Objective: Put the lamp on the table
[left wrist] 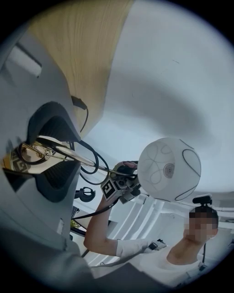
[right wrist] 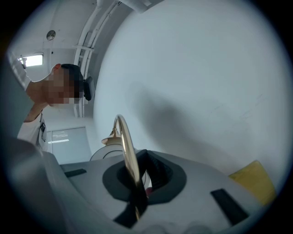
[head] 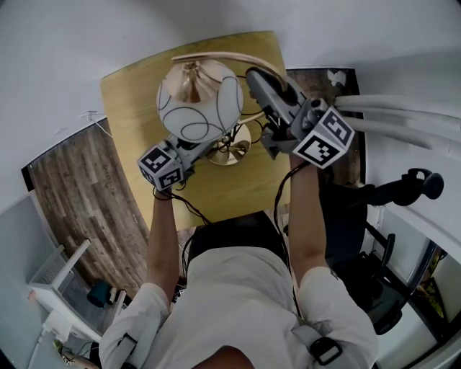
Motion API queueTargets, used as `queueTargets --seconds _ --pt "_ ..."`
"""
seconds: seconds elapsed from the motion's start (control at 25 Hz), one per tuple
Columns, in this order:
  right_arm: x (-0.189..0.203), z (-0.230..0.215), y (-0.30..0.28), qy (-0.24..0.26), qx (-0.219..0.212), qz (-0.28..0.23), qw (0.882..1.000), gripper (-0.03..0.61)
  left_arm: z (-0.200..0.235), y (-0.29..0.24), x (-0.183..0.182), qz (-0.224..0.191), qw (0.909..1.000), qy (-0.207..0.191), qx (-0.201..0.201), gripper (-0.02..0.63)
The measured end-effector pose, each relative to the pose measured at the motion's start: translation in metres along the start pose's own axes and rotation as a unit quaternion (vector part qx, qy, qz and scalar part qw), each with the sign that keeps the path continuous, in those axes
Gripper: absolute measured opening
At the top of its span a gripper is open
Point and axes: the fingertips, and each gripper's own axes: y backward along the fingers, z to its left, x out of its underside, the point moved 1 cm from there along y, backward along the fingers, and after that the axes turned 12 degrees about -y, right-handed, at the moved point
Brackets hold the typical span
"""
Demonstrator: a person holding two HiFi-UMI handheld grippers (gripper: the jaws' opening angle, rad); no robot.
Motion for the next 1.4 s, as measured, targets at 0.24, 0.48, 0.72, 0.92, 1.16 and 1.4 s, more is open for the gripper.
queueTargets --seconds 0.24,0.48,0.72,0.92,1.16,1.4 --pt "0.005 0.000 -0.002 0.005 0.002 0.004 1.000 0.002 0.001 0.014 -0.003 -0.012 0.9998 0.005 -0.014 0.166" --pt "0.002 -0.002 0.006 0.006 0.009 0.002 1.000 0.002 -0.009 0.021 -0.008 -0.010 0.9996 -0.003 -0.025 0.166" --pt "0.006 -0.002 0.004 0.003 0.019 -0.001 1.000 0.002 -0.025 0.037 -0.021 -0.016 0.9992 -0.017 -0.033 0.102" --pt "0.009 0.001 0.008 0.003 0.024 -0.003 1.000 0.002 -0.049 0.044 -0.040 -0.028 0.9981 -0.049 -0.027 0.041" --pt "0.016 0.011 0.010 0.010 0.031 -0.002 0.999 0.002 -0.077 0.053 -0.071 -0.042 0.9962 -0.071 -0.027 0.002" --pt "0.024 0.020 0.019 0.021 0.039 -0.003 0.999 0.002 -0.105 0.054 -0.101 -0.047 0.9937 -0.101 -0.013 0.001"
